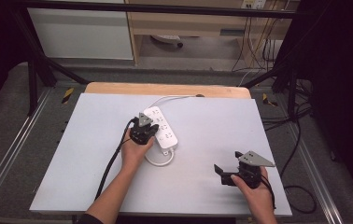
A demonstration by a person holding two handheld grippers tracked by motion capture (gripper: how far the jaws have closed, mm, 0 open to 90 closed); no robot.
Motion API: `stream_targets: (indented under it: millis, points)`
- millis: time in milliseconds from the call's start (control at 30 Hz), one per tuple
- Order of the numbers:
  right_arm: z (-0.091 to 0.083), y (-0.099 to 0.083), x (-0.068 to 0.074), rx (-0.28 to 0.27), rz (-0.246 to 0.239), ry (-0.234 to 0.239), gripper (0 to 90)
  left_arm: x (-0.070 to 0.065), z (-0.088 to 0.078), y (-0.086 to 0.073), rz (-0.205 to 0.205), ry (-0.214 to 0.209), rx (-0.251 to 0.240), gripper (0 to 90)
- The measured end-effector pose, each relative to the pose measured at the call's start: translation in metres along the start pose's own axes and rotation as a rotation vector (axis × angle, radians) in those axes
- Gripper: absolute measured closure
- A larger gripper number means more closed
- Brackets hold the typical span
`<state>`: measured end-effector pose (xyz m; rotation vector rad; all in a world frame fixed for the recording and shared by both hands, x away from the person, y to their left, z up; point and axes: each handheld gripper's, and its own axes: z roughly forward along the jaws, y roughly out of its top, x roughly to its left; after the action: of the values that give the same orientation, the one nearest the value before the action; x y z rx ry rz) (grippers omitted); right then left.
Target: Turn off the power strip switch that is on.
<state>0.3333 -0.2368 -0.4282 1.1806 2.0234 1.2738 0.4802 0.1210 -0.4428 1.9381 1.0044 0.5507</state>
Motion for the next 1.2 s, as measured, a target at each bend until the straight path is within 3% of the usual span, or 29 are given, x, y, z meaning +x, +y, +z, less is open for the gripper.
stream_targets:
  millis: [1200]
  points:
    - [0.0006,-0.0002,-0.0002,0.005,-0.004,0.000,3.4,-0.0025,0.0003,0.0024,-0.009,0.020,0.017,90.0]
